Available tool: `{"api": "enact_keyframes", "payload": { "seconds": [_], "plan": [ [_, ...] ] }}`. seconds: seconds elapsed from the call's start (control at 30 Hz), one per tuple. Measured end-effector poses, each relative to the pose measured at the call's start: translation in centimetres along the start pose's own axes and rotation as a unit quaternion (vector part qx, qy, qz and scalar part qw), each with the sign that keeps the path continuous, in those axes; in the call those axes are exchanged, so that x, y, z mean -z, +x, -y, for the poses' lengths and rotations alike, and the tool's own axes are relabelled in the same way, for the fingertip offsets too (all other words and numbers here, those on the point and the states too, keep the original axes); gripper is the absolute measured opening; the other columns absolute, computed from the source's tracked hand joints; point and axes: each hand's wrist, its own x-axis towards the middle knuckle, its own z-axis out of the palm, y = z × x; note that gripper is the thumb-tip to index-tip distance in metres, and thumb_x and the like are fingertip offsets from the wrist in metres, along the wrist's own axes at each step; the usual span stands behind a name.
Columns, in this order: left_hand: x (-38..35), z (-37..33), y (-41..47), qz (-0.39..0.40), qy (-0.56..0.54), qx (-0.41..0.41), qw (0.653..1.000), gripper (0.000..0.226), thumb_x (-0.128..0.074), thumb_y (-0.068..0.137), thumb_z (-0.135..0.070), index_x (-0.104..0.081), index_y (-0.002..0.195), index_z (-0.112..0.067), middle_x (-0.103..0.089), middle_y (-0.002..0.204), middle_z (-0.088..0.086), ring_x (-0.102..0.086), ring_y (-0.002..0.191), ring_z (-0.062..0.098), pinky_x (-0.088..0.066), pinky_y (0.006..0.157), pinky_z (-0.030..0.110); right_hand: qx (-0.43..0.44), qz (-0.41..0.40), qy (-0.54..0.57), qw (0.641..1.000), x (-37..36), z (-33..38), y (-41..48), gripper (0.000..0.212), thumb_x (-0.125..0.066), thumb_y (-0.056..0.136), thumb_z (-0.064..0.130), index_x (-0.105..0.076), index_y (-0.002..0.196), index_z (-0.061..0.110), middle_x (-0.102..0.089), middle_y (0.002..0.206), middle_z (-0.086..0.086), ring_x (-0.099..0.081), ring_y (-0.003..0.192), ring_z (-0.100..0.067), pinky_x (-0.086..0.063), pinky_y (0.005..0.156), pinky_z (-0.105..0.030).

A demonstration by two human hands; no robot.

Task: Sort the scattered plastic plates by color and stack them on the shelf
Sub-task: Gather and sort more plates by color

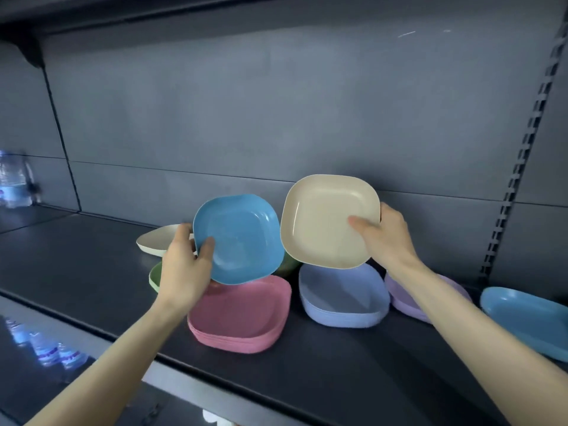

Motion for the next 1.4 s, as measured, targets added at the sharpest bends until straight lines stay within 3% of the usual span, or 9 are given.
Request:
{"api": "enact_keyframes", "payload": {
  "seconds": [0.07, 0.17, 0.4, 0.6, 0.8, 0.93, 1.1, 1.23, 1.4],
  "plan": [
    [0.8, 1.6, 2.0, 0.006, 0.001, -0.003, 1.000, 0.004, -0.051, 0.094, -0.011, -0.047, 0.096, -0.011, -0.059, 0.076, 0.006, -0.060, 0.073, 0.029, -0.055, 0.055, 0.037, -0.004, -0.002, -0.010, 1.000, -2.5, 0.4, 0.4, 0.024, -0.058, 0.084, 0.014, -0.058, 0.108, 0.013, -0.063, 0.104, -0.005, -0.058, 0.095, -0.026, -0.049, 0.068, -0.032],
    [2.2, 4.0, 4.9, 0.029, -0.010, -0.012, 0.999, 0.005, -0.050, 0.094, -0.010, -0.046, 0.097, -0.008, -0.057, 0.074, 0.004, -0.059, 0.064, 0.018, -0.044, 0.036, 0.016, -0.008, -0.020, -0.030, 0.999, -6.4, 1.2, 0.9, 0.027, -0.059, 0.084, 0.015, -0.058, 0.111, 0.010, -0.063, 0.104, -0.005, -0.058, 0.095, -0.026, -0.049, 0.075, -0.035],
    [6.8, 9.9, 12.4, 0.075, -0.020, -0.009, 0.997, 0.004, -0.050, 0.094, -0.011, -0.047, 0.096, -0.009, -0.057, 0.075, 0.001, -0.060, 0.063, 0.018, -0.045, 0.036, 0.019, -0.019, -0.063, -0.056, 0.996, -14.8, 2.8, 1.1, 0.031, -0.061, 0.084, 0.017, -0.060, 0.114, 0.009, -0.065, 0.104, -0.006, -0.059, 0.095, -0.025, -0.046, 0.074, -0.030],
    [7.4, 13.4, 16.4, 0.121, -0.042, 0.005, 0.992, 0.010, -0.051, 0.093, -0.009, -0.048, 0.102, -0.010, -0.060, 0.094, 0.008, -0.061, 0.080, 0.029, -0.050, 0.037, 0.024, -0.038, -0.097, -0.093, 0.990, -18.2, 3.3, 1.2, 0.029, -0.062, 0.084, 0.018, -0.060, 0.110, 0.004, -0.065, 0.105, -0.010, -0.058, 0.098, -0.030, -0.050, 0.079, -0.037],
    [5.5, 13.9, 18.4, 0.163, -0.041, -0.008, 0.986, 0.010, -0.053, 0.091, -0.012, -0.049, 0.098, -0.017, -0.059, 0.084, -0.009, -0.061, 0.090, 0.033, -0.055, 0.070, 0.054, -0.054, -0.132, -0.108, 0.984, -18.0, 3.5, 1.9, 0.031, -0.062, 0.083, 0.017, -0.060, 0.111, 0.004, -0.064, 0.106, -0.011, -0.058, 0.098, -0.031, -0.051, 0.080, -0.039],
    [4.2, 13.3, 18.4, 0.168, -0.052, -0.027, 0.984, 0.009, -0.053, 0.091, -0.011, -0.049, 0.098, -0.016, -0.058, 0.081, -0.010, -0.061, 0.085, 0.033, -0.054, 0.070, 0.053, -0.060, -0.147, -0.108, 0.981, -17.1, 3.3, 2.0, 0.029, -0.063, 0.082, 0.015, -0.062, 0.109, 0.004, -0.065, 0.101, -0.009, -0.060, 0.097, -0.030, -0.052, 0.078, -0.038],
    [4.5, 14.9, 18.7, 0.156, -0.042, -0.017, 0.987, 0.010, -0.053, 0.092, -0.012, -0.050, 0.102, -0.012, -0.059, 0.085, 0.003, -0.060, 0.086, 0.035, -0.055, 0.069, 0.053, -0.065, -0.125, -0.122, 0.983, -18.1, 3.3, 2.2, 0.028, -0.063, 0.083, 0.014, -0.061, 0.109, 0.005, -0.064, 0.100, -0.008, -0.059, 0.098, -0.030, -0.050, 0.077, -0.036],
    [6.4, 16.1, 20.8, 0.152, -0.037, -0.014, 0.988, 0.017, -0.050, 0.093, -0.012, -0.050, 0.110, -0.008, -0.057, 0.090, 0.002, -0.060, 0.081, 0.028, -0.056, 0.056, 0.038, -0.075, -0.094, -0.135, 0.983, -20.7, 4.0, 2.9, 0.030, -0.062, 0.084, 0.016, -0.060, 0.112, 0.005, -0.064, 0.106, -0.008, -0.059, 0.099, -0.029, -0.049, 0.079, -0.035],
    [9.5, 18.8, 25.7, 0.137, -0.042, -0.022, 0.989, 0.017, -0.048, 0.094, -0.012, -0.049, 0.111, -0.009, -0.059, 0.095, 0.008, -0.060, 0.083, 0.033, -0.049, 0.054, 0.031, -0.078, -0.055, -0.191, 0.977, -25.9, 5.7, 4.7, 0.035, -0.062, 0.083, 0.019, -0.058, 0.115, 0.004, -0.063, 0.111, -0.012, -0.058, 0.102, -0.030, -0.050, 0.083, -0.038]
  ]
}}
